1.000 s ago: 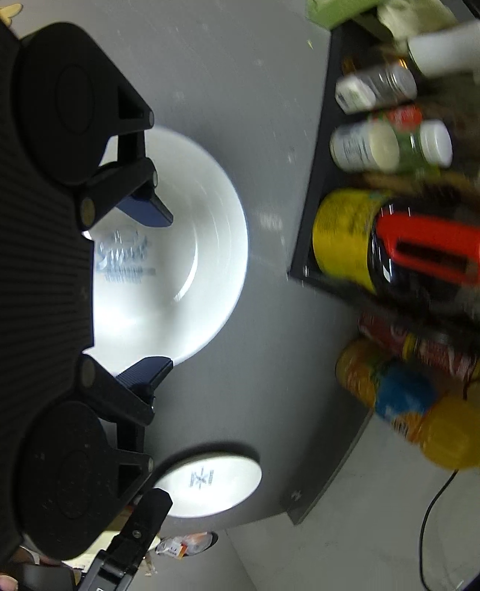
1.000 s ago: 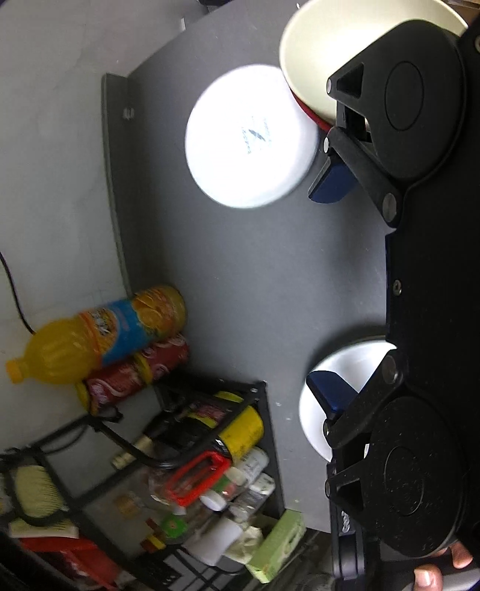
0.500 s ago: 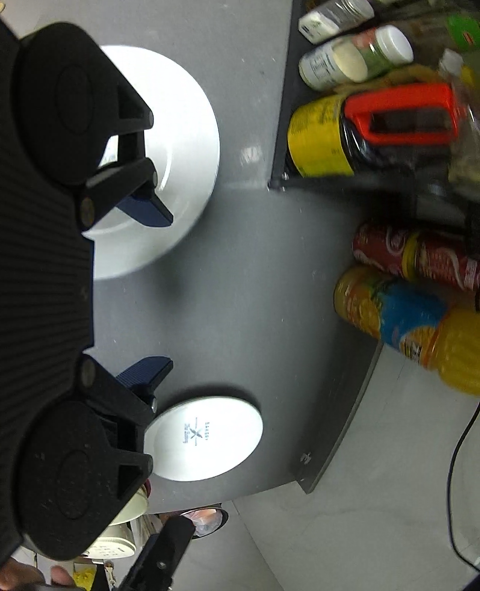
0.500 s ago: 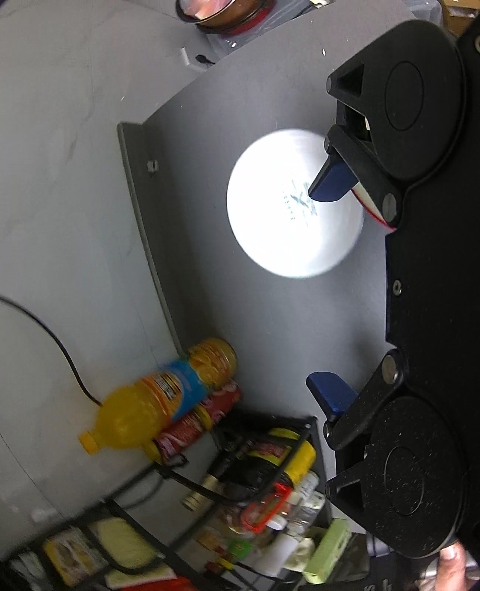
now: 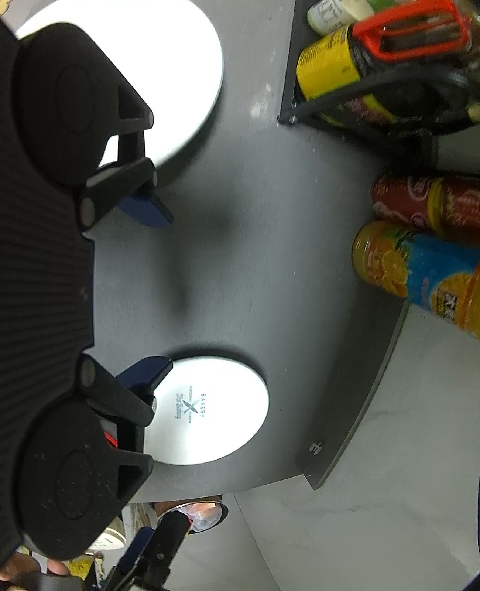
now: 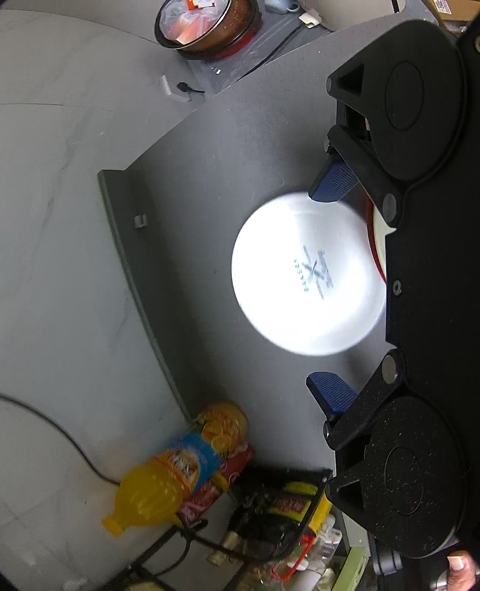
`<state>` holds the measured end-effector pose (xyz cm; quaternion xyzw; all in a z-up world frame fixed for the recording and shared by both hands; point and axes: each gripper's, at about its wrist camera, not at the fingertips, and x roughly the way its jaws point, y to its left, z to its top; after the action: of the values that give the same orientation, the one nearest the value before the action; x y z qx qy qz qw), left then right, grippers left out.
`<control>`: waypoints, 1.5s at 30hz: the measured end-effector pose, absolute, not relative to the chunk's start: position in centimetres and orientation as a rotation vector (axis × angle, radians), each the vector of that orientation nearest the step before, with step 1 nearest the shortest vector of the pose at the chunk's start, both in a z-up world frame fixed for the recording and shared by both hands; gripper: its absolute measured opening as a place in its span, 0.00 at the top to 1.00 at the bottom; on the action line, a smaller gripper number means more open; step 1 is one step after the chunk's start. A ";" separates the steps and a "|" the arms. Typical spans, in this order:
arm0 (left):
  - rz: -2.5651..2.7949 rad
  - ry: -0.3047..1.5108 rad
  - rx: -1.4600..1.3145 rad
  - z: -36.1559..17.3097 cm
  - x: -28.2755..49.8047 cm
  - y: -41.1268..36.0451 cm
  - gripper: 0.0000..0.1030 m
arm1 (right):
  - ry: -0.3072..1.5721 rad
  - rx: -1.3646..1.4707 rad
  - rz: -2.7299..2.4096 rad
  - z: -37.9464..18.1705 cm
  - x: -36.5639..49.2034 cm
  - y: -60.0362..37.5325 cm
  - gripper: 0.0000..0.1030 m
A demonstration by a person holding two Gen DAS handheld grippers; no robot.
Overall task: Organize plates and bowls
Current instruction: 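Move the right tool to the small white 'BAKERY' plate, then close the right tool on the 'BAKERY' plate rim and lift it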
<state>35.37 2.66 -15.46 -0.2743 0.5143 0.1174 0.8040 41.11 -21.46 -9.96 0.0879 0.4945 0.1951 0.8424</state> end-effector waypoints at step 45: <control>0.294 1.133 -0.920 -24.6 42.0 -1.8 0.89 | 1.373 0.159 0.527 -22.0 51.4 -23.7 0.74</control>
<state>42.02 -1.85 -24.64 -0.4189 0.5157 0.1339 0.7353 51.41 -23.72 -22.01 0.0726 0.6257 0.2401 0.7387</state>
